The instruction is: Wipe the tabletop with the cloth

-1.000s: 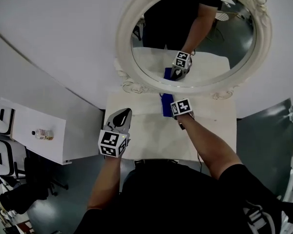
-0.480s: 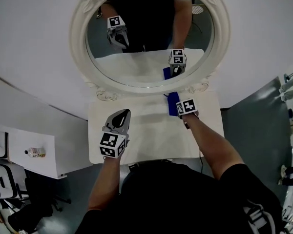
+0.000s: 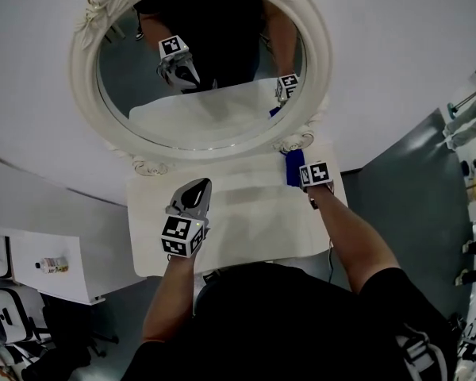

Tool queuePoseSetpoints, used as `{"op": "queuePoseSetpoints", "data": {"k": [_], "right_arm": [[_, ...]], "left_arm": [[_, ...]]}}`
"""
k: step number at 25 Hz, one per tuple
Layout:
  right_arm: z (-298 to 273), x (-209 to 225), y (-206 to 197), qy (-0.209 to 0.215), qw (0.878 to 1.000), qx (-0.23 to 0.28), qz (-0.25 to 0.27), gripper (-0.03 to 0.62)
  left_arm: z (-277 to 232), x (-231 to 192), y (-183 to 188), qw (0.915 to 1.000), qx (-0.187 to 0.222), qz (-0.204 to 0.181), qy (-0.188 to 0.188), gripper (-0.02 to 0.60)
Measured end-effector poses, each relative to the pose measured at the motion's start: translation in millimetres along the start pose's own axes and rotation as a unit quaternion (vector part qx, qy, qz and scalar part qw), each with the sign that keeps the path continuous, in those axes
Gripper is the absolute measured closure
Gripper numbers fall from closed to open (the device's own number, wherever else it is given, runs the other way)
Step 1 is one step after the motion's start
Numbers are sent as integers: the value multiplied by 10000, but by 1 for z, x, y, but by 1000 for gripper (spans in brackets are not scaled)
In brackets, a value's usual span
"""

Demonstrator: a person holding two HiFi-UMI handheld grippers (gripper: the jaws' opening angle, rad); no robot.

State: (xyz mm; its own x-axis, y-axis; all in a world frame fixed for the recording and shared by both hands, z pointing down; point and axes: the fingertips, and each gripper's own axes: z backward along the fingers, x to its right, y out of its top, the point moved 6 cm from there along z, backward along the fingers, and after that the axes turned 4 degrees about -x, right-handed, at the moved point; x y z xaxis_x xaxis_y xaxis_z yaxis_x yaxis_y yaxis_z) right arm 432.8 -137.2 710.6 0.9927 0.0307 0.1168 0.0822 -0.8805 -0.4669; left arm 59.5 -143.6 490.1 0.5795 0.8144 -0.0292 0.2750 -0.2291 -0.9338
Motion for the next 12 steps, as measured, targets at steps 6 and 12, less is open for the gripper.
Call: {"op": "queuePoseSetpoints", "data": {"k": [6, 12], "right_arm": [[13, 46, -13, -193, 9992, 69, -343, 551], [22, 69, -18, -291, 9985, 118, -454, 551]], "left_arm": [[-20, 16, 6, 9999, -42, -72, -134, 568], [-28, 23, 12, 9998, -24, -109, -157, 568]]}}
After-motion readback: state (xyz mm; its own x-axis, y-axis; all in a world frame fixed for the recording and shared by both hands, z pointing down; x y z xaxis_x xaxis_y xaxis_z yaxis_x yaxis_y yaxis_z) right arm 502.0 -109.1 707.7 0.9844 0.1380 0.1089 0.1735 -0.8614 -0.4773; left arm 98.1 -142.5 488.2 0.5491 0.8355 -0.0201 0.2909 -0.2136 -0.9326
